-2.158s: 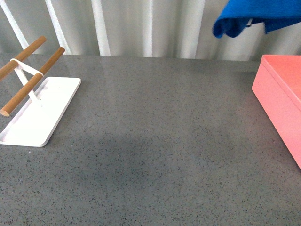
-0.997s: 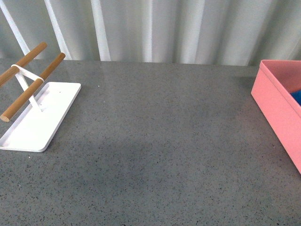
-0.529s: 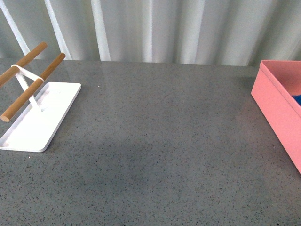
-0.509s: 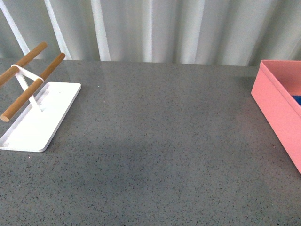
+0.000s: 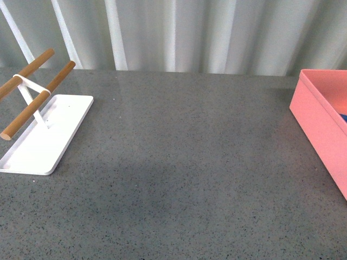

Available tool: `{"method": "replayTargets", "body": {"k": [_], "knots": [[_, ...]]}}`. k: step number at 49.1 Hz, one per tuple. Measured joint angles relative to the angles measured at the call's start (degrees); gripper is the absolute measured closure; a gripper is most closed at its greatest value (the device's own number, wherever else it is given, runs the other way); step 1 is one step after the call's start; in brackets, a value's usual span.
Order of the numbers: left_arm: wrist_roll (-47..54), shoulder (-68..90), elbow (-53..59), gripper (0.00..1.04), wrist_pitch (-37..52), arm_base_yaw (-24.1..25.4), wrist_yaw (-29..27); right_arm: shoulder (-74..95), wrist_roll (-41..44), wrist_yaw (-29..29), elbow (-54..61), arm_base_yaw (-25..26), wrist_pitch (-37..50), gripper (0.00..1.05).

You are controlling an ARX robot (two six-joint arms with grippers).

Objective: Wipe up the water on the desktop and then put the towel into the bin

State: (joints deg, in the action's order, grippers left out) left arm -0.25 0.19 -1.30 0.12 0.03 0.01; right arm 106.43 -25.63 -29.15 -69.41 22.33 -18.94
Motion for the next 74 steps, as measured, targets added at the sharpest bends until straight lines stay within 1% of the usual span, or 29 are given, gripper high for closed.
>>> {"method": "replayTargets", "body": {"k": [8, 14, 21, 32, 40, 43, 47, 51, 57, 64, 74], "knots": [[0.0, 0.0, 0.0, 0.07, 0.0, 0.0, 0.0, 1.3, -0.6, 1.2, -1.0, 1.3, 0.6, 0.07], [0.0, 0.0, 0.0, 0.07, 0.0, 0.0, 0.0, 1.6, 0.4, 1.4, -4.0, 1.2, -2.8, 0.07], [0.0, 0.0, 0.0, 0.07, 0.0, 0.0, 0.0, 1.4, 3.3, 3.3, -7.7, 0.3, -7.0, 0.07], [0.0, 0.0, 0.0, 0.07, 0.0, 0.0, 0.0, -1.5, 6.9, 6.9, -12.3, -0.2, -9.8, 0.07], [0.0, 0.0, 0.0, 0.07, 0.0, 0.0, 0.0, -6.7, 11.1, 11.4, -12.5, -0.9, -6.9, 0.07], [0.0, 0.0, 0.0, 0.07, 0.0, 0.0, 0.0, -11.1, 14.1, 15.5, -11.3, -2.1, -3.5, 0.07], [0.0, 0.0, 0.0, 0.07, 0.0, 0.0, 0.0, -14.9, 15.8, 15.8, -10.8, -3.8, -2.5, 0.07], [0.0, 0.0, 0.0, 0.07, 0.0, 0.0, 0.0, -18.0, 18.0, 18.5, -11.0, -6.1, -1.8, 0.07], [0.0, 0.0, 0.0, 0.07, 0.0, 0.0, 0.0, -17.1, 20.0, 20.9, -15.1, -7.3, -5.6, 0.07], [0.0, 0.0, 0.0, 0.07, 0.0, 0.0, 0.0, -13.2, 20.2, 22.7, -21.2, -6.5, -9.3, 0.07], [0.0, 0.0, 0.0, 0.07, 0.0, 0.0, 0.0, -11.1, 20.8, 23.4, -22.7, -5.2, -11.3, 0.07]]}}
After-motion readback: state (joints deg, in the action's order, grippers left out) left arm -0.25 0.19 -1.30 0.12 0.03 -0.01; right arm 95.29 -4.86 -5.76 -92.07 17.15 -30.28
